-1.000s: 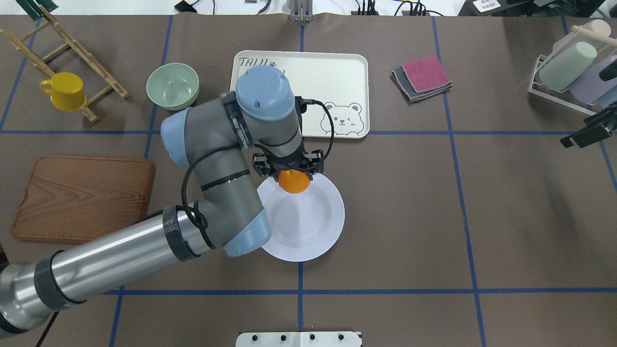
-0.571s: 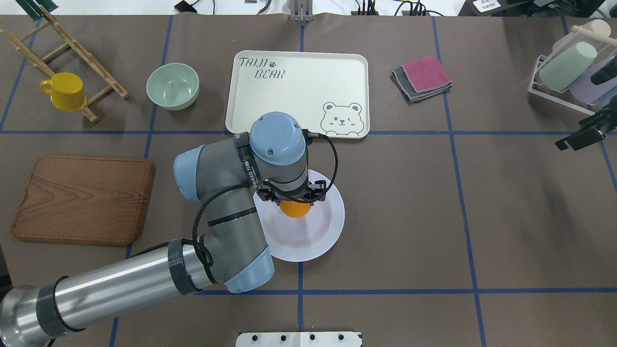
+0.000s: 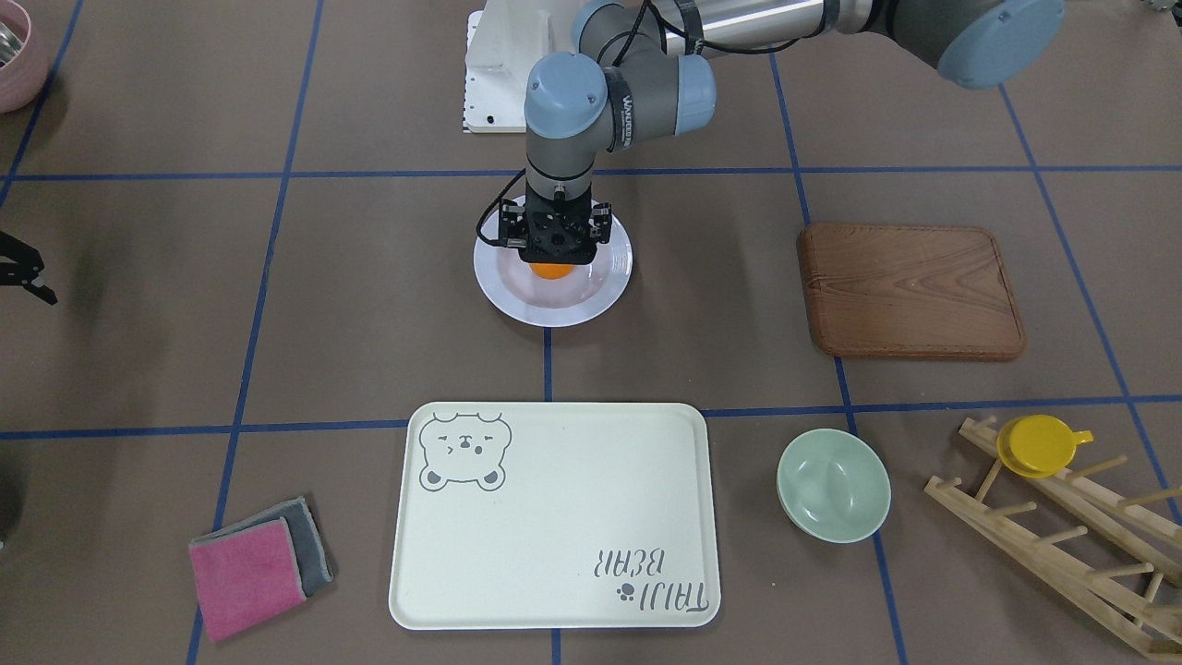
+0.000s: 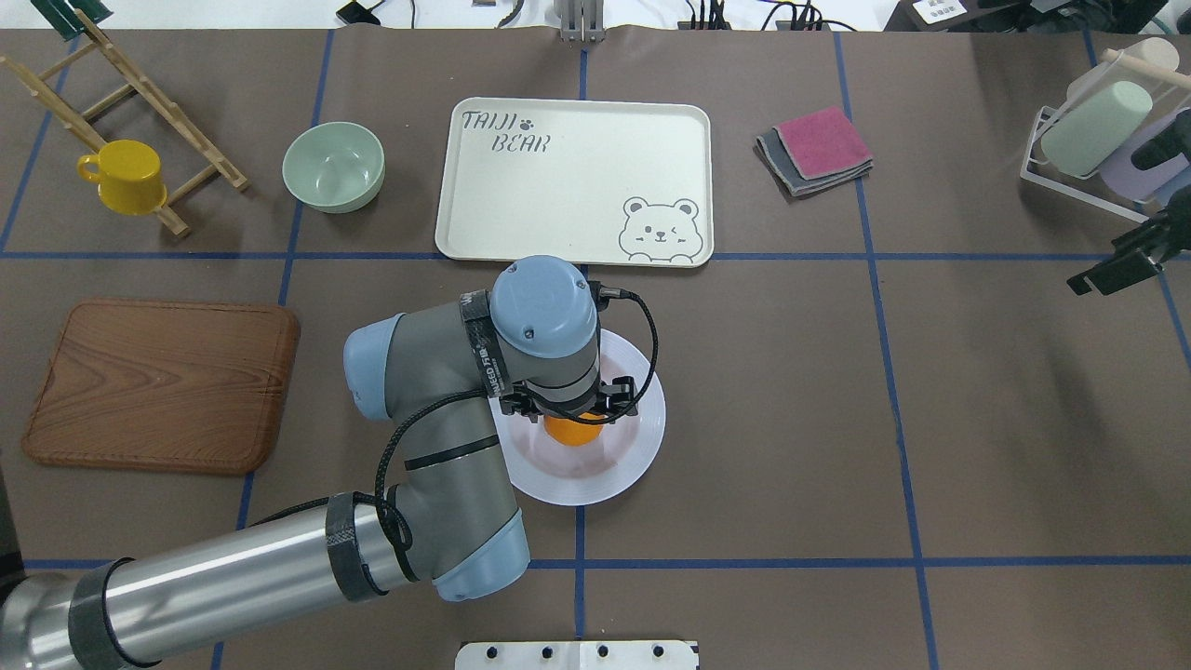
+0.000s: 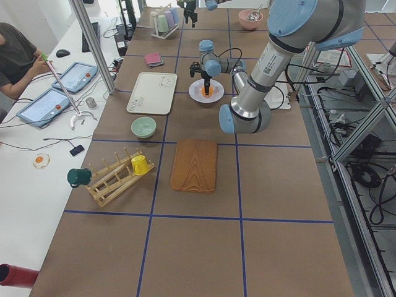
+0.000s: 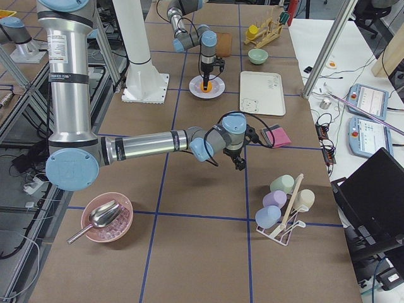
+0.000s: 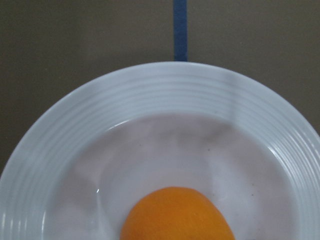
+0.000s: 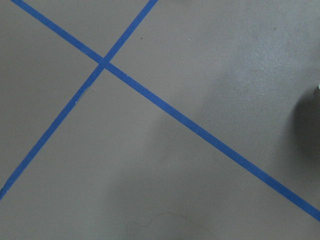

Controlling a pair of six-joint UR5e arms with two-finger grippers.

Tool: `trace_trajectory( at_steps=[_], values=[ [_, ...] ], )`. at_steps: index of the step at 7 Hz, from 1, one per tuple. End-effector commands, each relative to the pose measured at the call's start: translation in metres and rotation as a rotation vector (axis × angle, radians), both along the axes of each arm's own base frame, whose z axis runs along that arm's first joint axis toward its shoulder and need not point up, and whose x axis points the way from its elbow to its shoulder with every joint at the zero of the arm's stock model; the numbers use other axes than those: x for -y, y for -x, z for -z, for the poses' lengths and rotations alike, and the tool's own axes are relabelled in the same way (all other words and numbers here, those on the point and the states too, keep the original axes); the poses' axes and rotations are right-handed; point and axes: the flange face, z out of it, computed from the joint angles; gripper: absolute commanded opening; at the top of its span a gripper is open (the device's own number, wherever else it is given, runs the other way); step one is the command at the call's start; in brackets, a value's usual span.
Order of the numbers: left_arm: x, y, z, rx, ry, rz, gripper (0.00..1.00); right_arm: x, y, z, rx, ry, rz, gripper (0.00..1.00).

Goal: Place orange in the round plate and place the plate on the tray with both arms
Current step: 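Carry the orange with the left gripper and lower it onto the white plate, then open the left gripper and withdraw it while the right arm reaches toward the plate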

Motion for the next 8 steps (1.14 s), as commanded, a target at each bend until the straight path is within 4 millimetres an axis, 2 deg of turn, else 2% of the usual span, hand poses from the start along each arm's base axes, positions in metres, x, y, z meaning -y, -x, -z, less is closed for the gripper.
trace_trajectory(
  at_steps=[1,2,3,4,5,6,7,8],
  values=[
    [0.002,0.04,0.017,-0.065,-0.039,0.012,0.99,0.003,0.014,0.012,0.012,0.041,-0.029,1.0],
    [0.003,0.096,0.005,-0.102,-0.104,0.014,0.99,0.012,0.032,0.034,0.041,0.121,-0.092,1.0],
    [0.016,0.147,-0.014,-0.102,-0.167,0.027,0.99,0.02,0.055,0.06,0.072,0.186,-0.134,1.0],
    [0.036,0.191,-0.063,-0.052,-0.2,0.0,0.99,0.025,0.092,0.098,0.112,0.257,-0.191,1.0],
    [0.06,0.252,-0.108,-0.021,-0.254,-0.062,0.99,0.011,0.148,0.124,0.17,0.308,-0.303,1.0],
    [0.075,0.314,-0.145,0.007,-0.315,-0.105,0.99,-0.017,0.203,0.14,0.266,0.37,-0.407,1.0],
    [0.096,0.375,-0.179,0.014,-0.364,-0.163,0.99,-0.051,0.244,0.162,0.395,0.444,-0.456,1.0],
    [0.112,0.424,-0.205,0.044,-0.408,-0.186,0.99,-0.076,0.282,0.19,0.516,0.522,-0.525,1.0]
  ],
)
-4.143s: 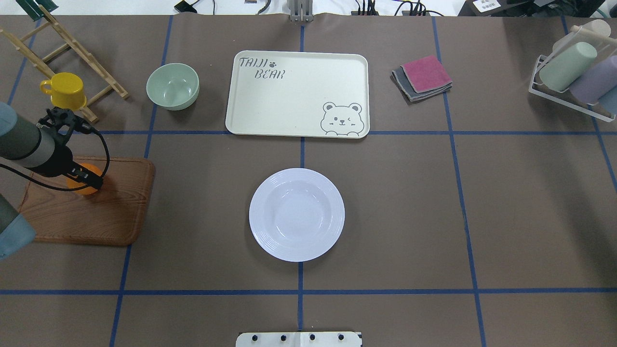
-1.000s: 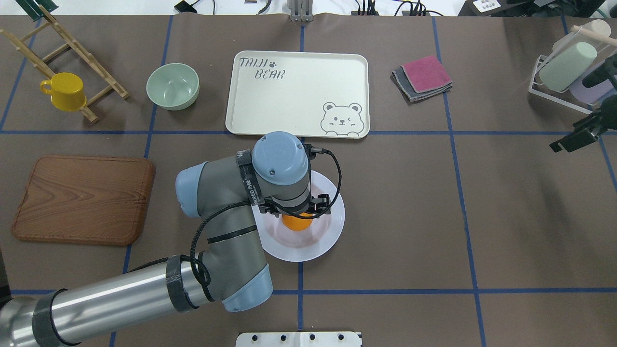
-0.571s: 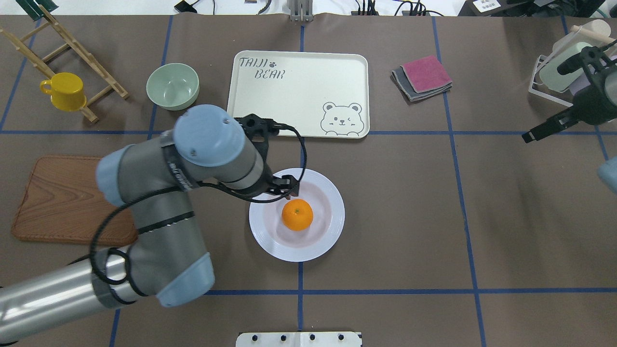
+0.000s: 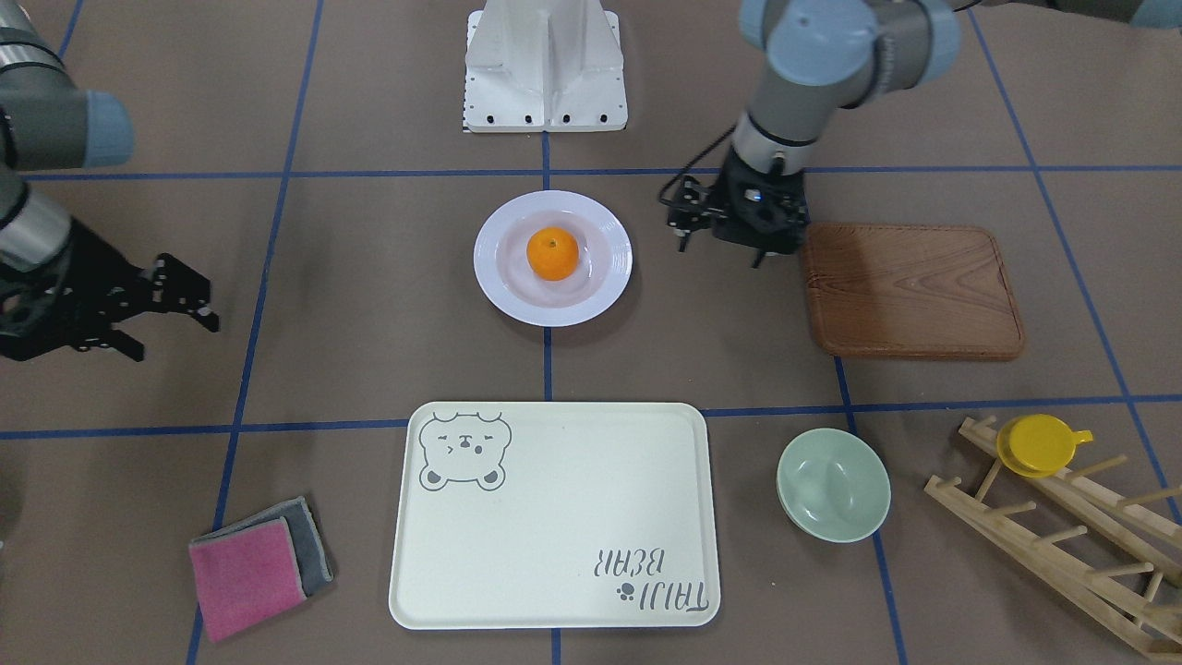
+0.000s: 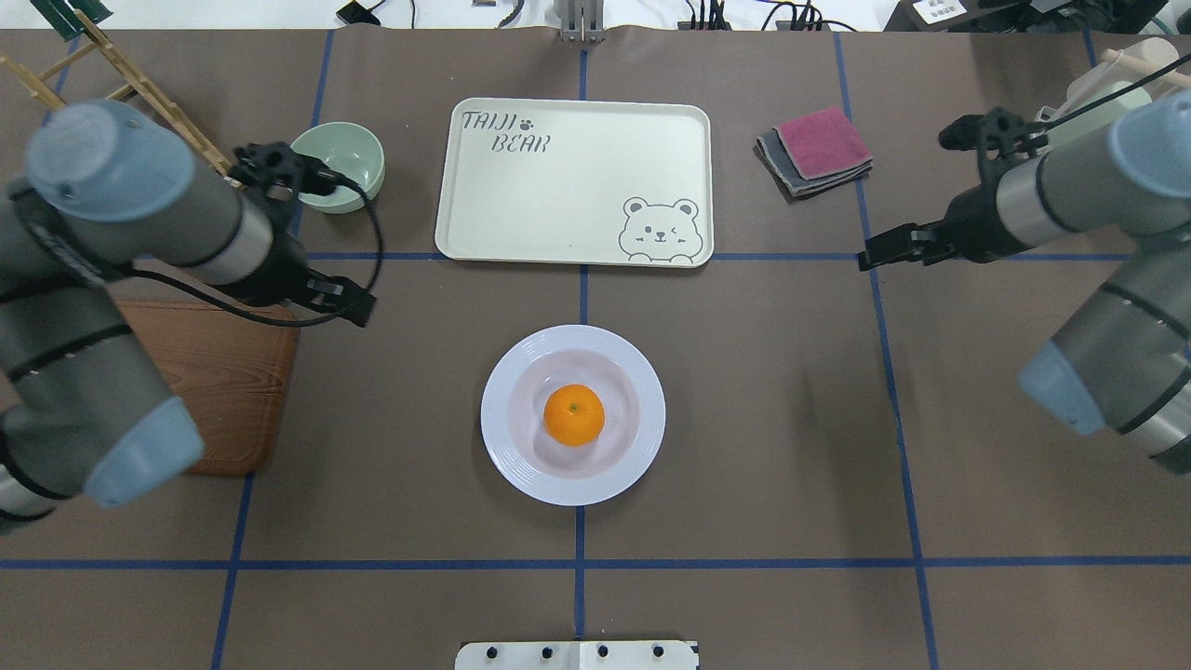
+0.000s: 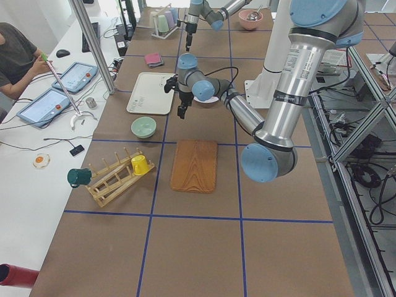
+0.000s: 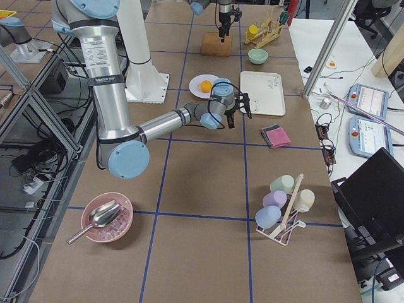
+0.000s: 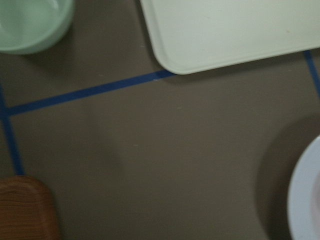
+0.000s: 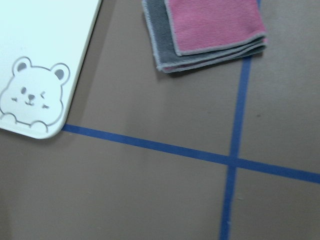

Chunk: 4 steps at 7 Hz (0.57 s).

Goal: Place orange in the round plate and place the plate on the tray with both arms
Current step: 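Open the left gripper and withdraw it while the right arm reaches toward the plate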

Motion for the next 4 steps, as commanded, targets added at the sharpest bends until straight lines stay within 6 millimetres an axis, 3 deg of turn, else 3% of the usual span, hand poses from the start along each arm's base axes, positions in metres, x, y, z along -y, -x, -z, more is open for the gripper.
trace_trajectory(
  at_steps=[1,2,3,4],
  values=[
    [0.035,0.1,-0.059,0.039,-0.079,-0.057,0.99,-0.08,0.087,0.056,0.231,0.125,-0.14,1.0],
    [0.052,0.129,-0.08,0.05,-0.088,-0.064,0.99,-0.132,0.125,0.069,0.288,0.164,-0.204,0.99],
    [0.06,0.144,-0.095,0.068,-0.104,-0.076,0.99,-0.16,0.143,0.088,0.392,0.186,-0.232,0.99],
    [0.063,0.149,-0.098,0.074,-0.106,-0.075,0.99,-0.173,0.147,0.086,0.468,0.257,-0.247,0.98]
  ],
)
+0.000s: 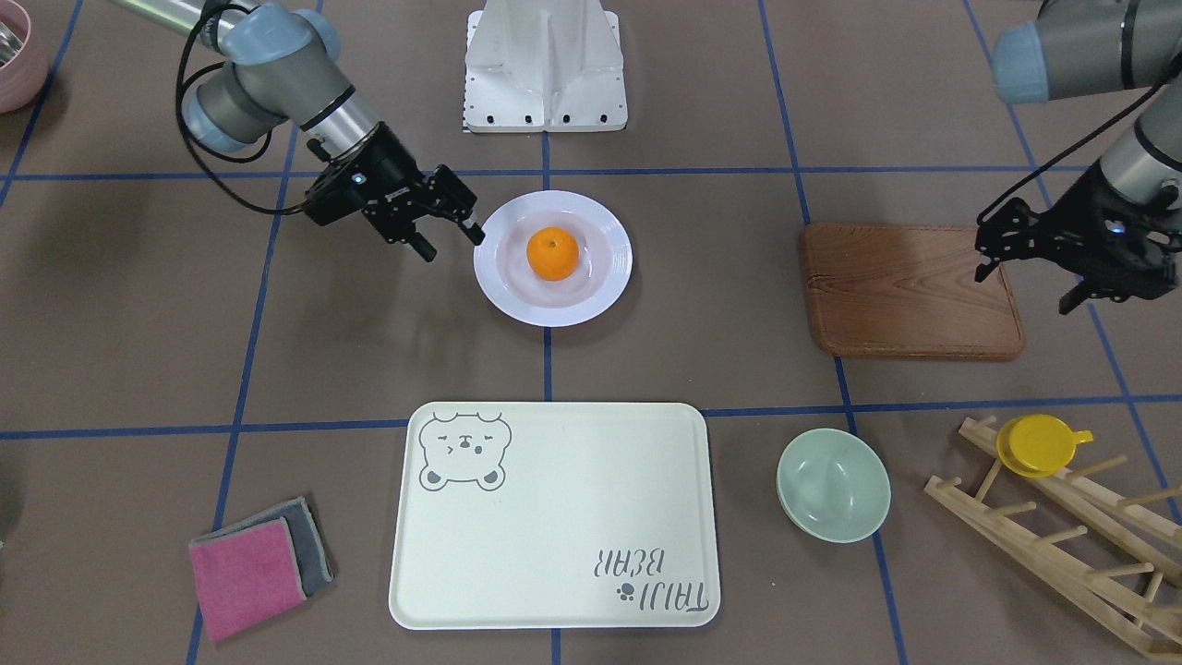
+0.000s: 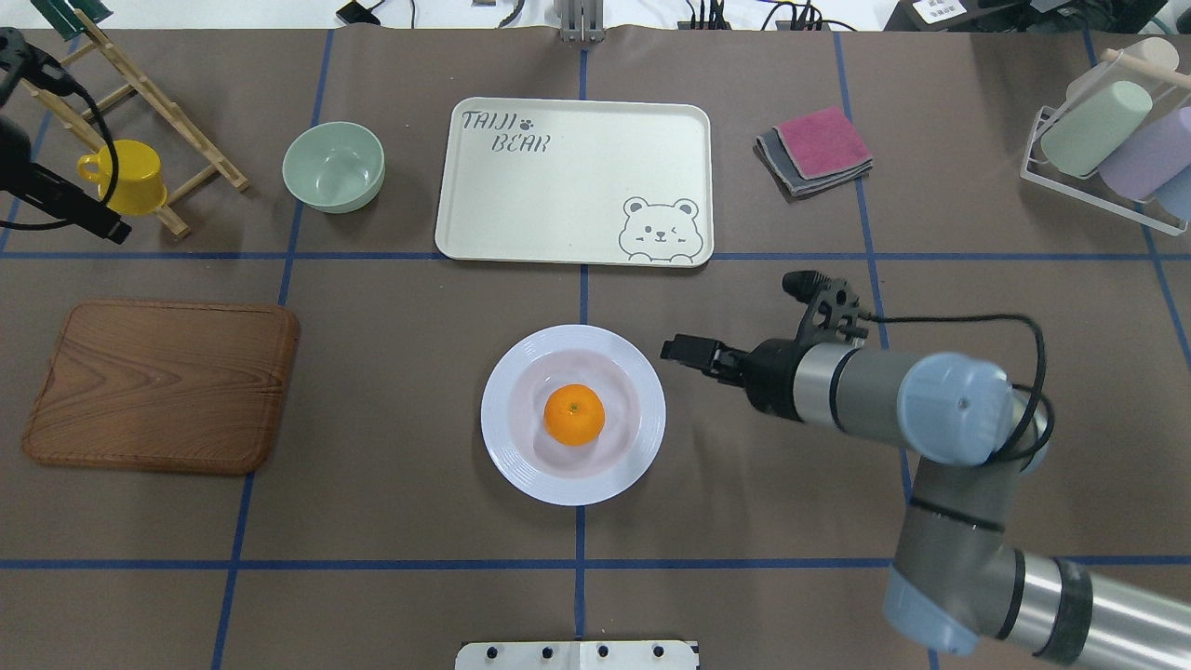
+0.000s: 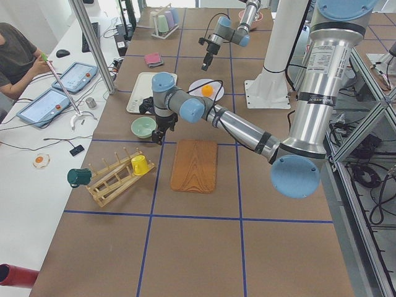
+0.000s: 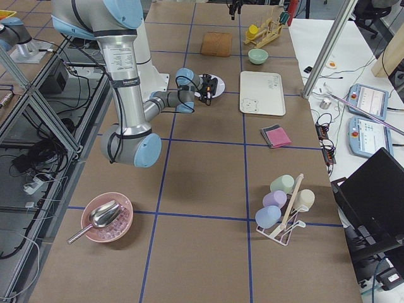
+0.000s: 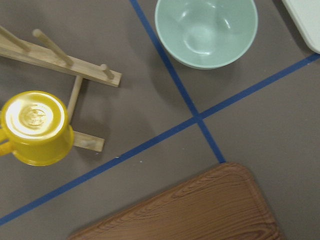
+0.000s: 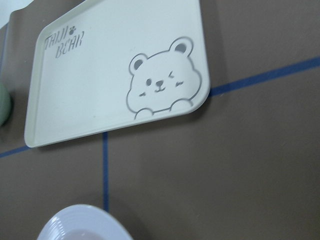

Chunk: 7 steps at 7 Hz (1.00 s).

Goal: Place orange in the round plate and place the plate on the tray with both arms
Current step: 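Position the right gripper against the plate rim nearest the robot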

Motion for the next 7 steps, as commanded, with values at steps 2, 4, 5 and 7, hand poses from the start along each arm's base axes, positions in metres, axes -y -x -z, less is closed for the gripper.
trace_trajectory(
  at_steps=[2,4,5,7],
  values=[
    [0.007,0.014,-0.012,0.011,-0.007,-0.005,0.99,-0.047,0.013,0.0,0.207,0.138,-0.126,0.98],
    [0.007,0.013,-0.013,0.013,-0.003,-0.005,0.99,-0.052,0.017,-0.023,0.357,0.227,-0.191,0.98],
    [0.007,0.014,-0.014,0.013,-0.003,-0.004,0.99,-0.054,0.027,-0.035,0.328,0.227,-0.184,0.97],
    [0.006,0.014,-0.013,0.011,0.0,0.001,0.99,-0.057,0.021,-0.054,0.298,0.23,-0.185,0.94]
  ],
)
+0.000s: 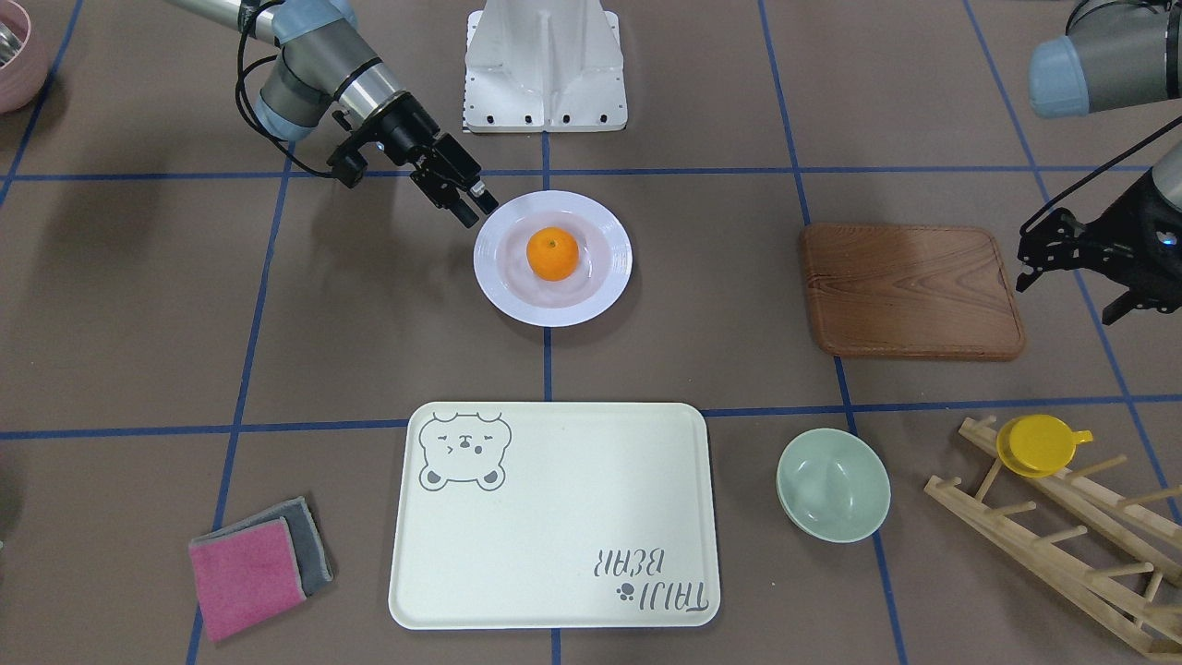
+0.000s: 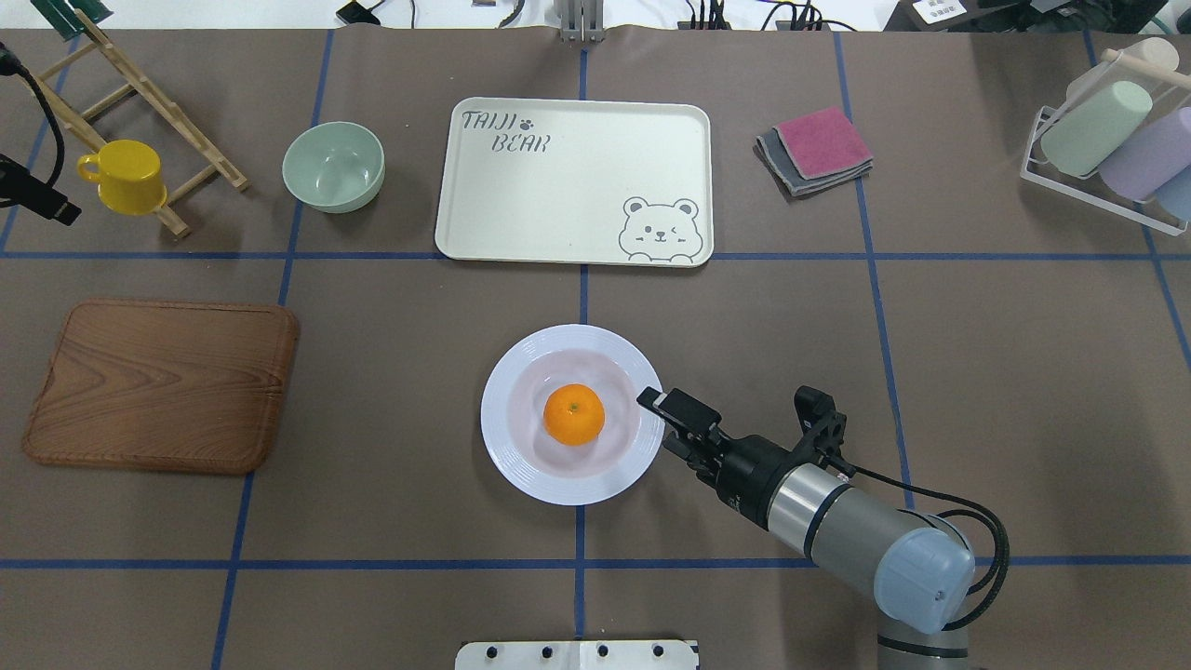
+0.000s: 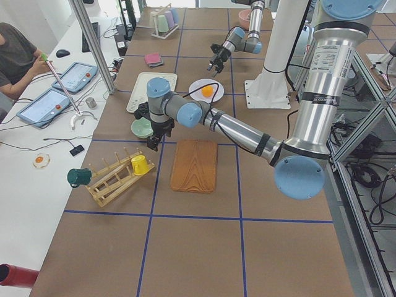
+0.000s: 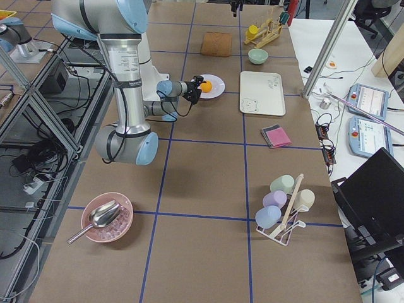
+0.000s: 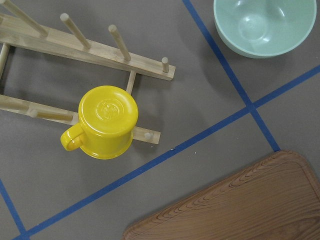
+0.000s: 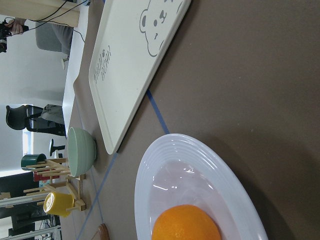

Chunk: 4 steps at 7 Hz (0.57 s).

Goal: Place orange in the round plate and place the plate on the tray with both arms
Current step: 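Position the right gripper against the plate rim nearest the robot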

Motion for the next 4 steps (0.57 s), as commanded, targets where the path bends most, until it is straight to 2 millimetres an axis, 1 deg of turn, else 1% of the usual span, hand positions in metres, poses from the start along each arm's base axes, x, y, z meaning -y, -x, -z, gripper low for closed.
trace_trajectory(
  at_steps=[1,2,3,4],
  values=[
    [0.0,-0.001,0.002,-0.003,0.001,0.002,0.99,-0.006,0.0,-0.019,-0.028,0.008,0.005,0.94],
    [-0.001,-0.001,0.003,-0.004,-0.001,0.003,0.99,-0.007,0.01,-0.024,-0.035,0.017,0.006,0.9],
    [-0.002,0.0,0.004,-0.015,0.003,-0.002,0.99,-0.006,0.016,-0.022,-0.03,0.024,-0.029,0.89],
    [-0.002,-0.001,0.005,-0.022,0.005,-0.004,0.99,-0.004,0.033,-0.015,-0.023,0.025,-0.043,0.89]
  ],
)
